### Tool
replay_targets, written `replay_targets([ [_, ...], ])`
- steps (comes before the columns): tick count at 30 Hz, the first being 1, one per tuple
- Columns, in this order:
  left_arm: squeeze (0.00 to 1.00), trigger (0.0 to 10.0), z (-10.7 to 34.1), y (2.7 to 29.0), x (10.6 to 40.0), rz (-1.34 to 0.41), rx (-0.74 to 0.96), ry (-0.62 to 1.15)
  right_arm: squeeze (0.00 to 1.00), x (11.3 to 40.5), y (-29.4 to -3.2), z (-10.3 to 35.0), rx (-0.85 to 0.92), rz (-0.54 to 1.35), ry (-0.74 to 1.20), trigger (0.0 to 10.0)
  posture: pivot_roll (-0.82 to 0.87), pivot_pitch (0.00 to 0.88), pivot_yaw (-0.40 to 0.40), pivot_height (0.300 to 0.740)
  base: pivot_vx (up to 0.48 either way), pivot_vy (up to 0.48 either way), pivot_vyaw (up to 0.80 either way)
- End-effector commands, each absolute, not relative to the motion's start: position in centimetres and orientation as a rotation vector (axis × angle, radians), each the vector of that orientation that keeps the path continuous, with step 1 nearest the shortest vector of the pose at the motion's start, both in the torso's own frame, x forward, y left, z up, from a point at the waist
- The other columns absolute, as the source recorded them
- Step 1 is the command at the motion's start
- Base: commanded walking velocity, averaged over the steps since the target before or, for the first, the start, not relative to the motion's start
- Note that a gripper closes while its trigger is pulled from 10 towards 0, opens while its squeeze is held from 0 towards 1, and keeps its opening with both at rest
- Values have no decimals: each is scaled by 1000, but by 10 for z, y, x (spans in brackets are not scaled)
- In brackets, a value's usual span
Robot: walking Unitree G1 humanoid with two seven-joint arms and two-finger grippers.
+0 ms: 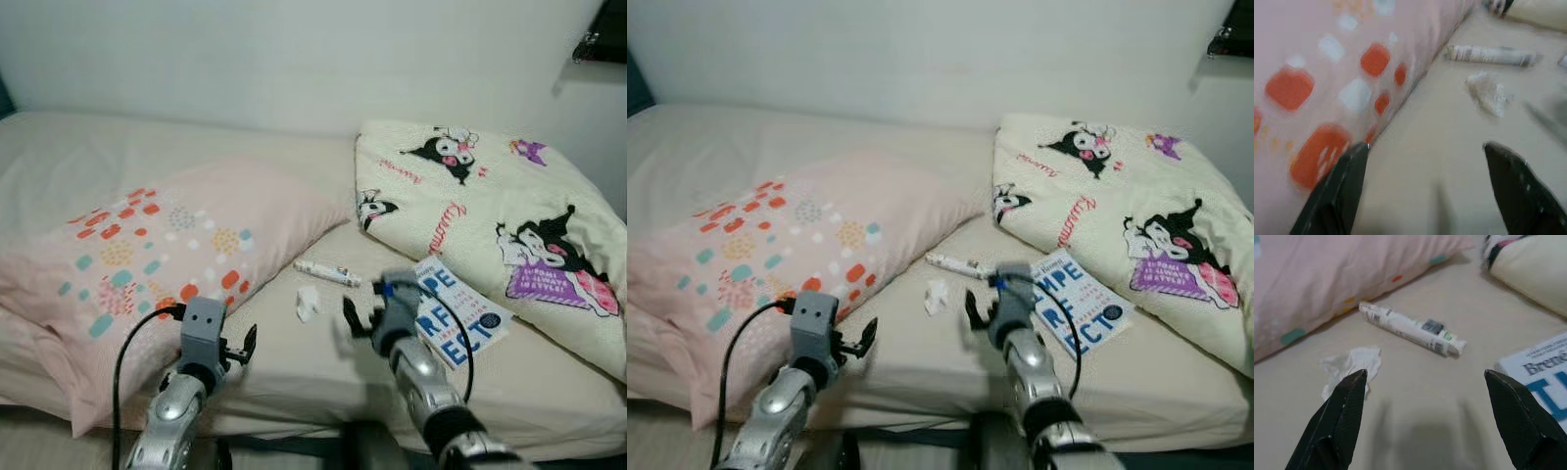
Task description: Clean up the room
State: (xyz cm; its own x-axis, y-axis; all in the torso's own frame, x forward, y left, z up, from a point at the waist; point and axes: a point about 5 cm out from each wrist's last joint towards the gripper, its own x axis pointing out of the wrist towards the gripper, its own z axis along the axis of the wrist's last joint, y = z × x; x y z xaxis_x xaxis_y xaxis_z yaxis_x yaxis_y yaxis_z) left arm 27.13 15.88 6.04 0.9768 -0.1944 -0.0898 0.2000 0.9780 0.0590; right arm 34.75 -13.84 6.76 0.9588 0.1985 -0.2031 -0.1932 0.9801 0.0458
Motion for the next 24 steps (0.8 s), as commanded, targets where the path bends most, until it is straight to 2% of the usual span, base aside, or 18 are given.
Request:
replay_targets([
  [1,0,10000,65,161,267,-218,101,57,1000,345,-141,61,28,200,254,10000,108,219,-158,592,0,0,0],
  [4,0,10000,86,165,248,-251,133,-36,1000,357,-140,74,8,222,252,10000,163,287,-189,592,0,0,0],
  [8,0,10000,111,164,227,-293,148,-96,1000,365,-139,85,-4,229,249,10000,218,336,-208,592,0,0,0],
  [11,0,10000,117,164,222,-306,156,-108,1000,367,-138,87,-8,232,248,10000,226,342,-210,592,0,0,0],
  [14,0,10000,141,162,201,-342,186,-139,1000,372,-132,95,-35,268,244,10000,287,408,-228,592,0,0,0],
  [24,0,10000,157,154,176,-435,264,-113,1000,380,-120,108,-112,324,227,10000,346,455,-230,592,0,0,0],
])
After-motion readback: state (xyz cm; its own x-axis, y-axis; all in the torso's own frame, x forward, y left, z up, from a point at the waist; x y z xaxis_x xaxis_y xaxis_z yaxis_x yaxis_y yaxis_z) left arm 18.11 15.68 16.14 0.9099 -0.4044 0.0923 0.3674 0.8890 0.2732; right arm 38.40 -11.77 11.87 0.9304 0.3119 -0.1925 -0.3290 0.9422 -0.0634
